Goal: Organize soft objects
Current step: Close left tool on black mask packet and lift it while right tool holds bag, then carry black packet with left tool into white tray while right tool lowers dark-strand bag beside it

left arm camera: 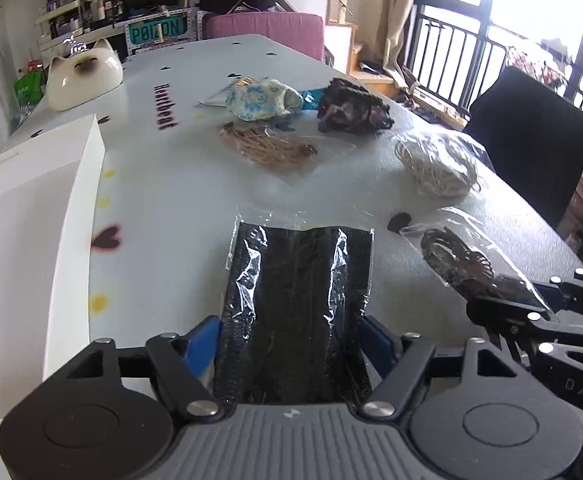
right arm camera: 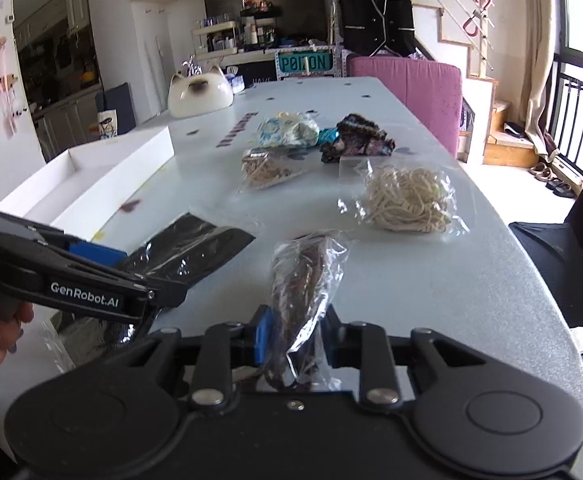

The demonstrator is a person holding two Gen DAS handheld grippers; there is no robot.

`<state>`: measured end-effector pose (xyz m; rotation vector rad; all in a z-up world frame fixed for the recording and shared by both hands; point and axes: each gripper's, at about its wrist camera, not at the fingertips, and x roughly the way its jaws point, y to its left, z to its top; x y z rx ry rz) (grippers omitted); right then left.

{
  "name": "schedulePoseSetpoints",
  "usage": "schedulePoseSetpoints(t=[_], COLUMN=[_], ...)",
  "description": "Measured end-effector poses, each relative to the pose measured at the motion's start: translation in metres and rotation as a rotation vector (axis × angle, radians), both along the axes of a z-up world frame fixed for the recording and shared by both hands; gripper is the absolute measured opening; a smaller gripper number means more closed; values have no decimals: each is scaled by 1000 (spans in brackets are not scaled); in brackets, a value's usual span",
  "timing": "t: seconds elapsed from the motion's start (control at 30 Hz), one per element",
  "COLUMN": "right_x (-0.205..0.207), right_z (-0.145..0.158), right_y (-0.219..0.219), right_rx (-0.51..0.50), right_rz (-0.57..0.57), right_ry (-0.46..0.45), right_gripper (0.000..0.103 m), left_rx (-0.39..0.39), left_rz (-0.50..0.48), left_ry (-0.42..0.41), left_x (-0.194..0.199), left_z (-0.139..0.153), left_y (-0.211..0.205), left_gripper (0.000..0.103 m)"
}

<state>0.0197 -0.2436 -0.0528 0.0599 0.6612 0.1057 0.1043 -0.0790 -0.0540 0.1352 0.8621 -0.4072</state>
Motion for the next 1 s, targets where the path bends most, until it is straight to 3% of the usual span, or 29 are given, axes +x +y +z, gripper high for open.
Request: schedulePoseSetpoints(t=[0.57,0.77,1.0], right_x=[-1,13,43], right_z=[23,43,58], right_y=[7,21,68], right_rx=[4,47,128], right_rz=[-17,13,100], right_ry=[-60,-121,-147], right_gripper=[27,28,28], left_rx=[-100,-148,-113], left_rz=[47,126,261], left_ry=[-80,-163,-202], left_x=[-6,-2,17], left_z=[36,72,89], left_y=[30,72,142], left_gripper=[75,75,75])
